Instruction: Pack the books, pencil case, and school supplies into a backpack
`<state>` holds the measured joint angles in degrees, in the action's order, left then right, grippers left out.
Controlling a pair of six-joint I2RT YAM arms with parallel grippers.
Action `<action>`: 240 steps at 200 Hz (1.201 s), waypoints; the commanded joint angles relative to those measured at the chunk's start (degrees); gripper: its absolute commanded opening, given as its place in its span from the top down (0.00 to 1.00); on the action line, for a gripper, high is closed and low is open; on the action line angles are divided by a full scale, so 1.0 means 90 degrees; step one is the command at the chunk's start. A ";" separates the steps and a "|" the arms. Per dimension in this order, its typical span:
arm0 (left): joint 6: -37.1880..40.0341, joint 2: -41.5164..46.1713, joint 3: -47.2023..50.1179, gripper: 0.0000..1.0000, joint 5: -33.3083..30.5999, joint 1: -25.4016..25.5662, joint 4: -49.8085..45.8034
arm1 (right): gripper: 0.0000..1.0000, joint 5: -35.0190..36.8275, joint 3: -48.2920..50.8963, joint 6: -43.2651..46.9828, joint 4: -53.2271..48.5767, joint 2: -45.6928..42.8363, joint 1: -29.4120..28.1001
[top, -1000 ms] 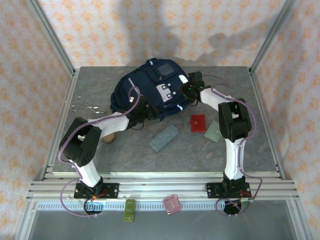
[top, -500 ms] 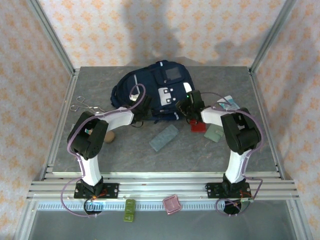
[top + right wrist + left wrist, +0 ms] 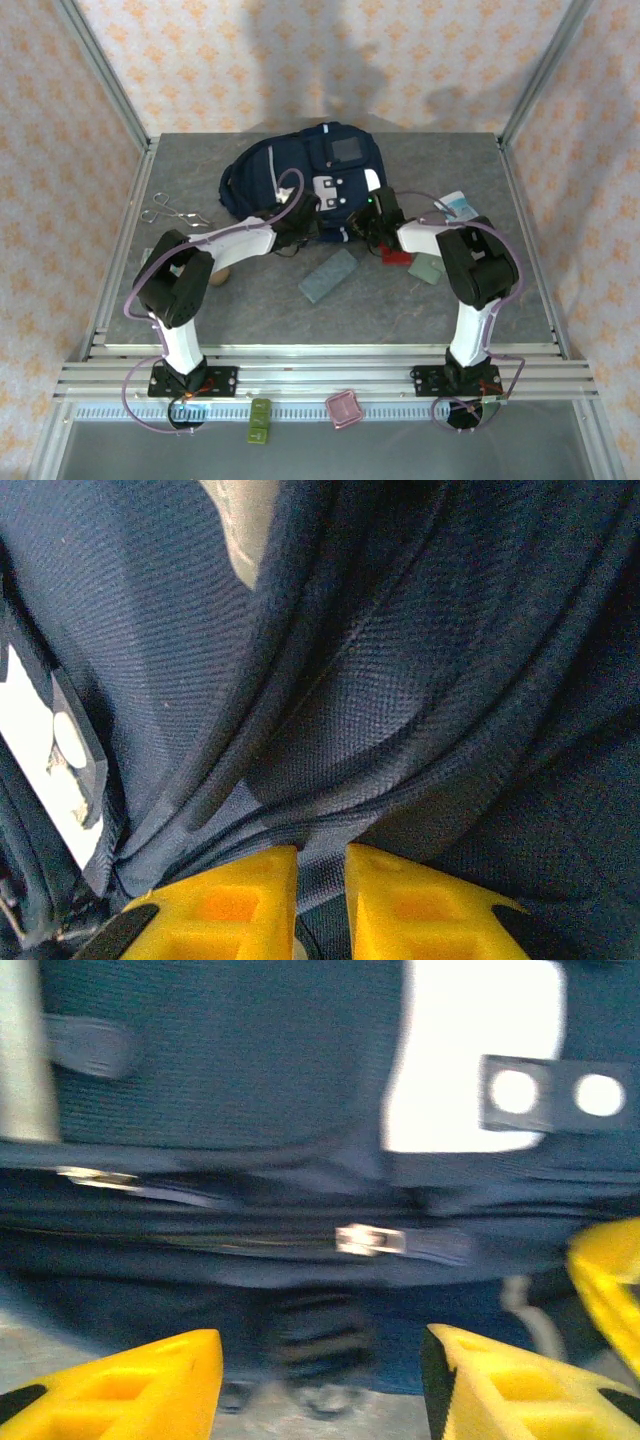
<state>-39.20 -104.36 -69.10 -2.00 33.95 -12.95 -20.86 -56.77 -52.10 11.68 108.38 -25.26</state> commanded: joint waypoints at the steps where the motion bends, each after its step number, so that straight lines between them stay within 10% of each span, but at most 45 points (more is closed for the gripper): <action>1: -0.0073 -0.0494 -0.0643 0.39 -0.0196 0.0212 -0.0592 | 0.80 -0.0474 0.0411 -0.0205 -0.0575 0.0423 -0.0299; 105: -0.0644 -0.2047 -0.2236 0.45 -0.2038 0.0293 -0.1774 | 0.80 -0.0485 0.0897 -0.0369 -0.0204 0.0185 -0.0319; 173: -0.0557 -0.1916 -0.1852 0.82 -0.2042 -0.0037 -0.1667 | 0.80 -0.0491 0.1026 -0.0393 -0.0136 0.0165 -0.0319; 240: -0.0399 -0.0863 -0.0935 0.92 -0.2040 -0.0047 -0.1482 | 0.80 -0.0377 0.0959 -0.0339 -0.0305 0.0041 -0.0319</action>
<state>-43.81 -115.92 -80.47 -16.80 35.14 -24.23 -25.56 -50.83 -54.87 20.75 107.87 -28.14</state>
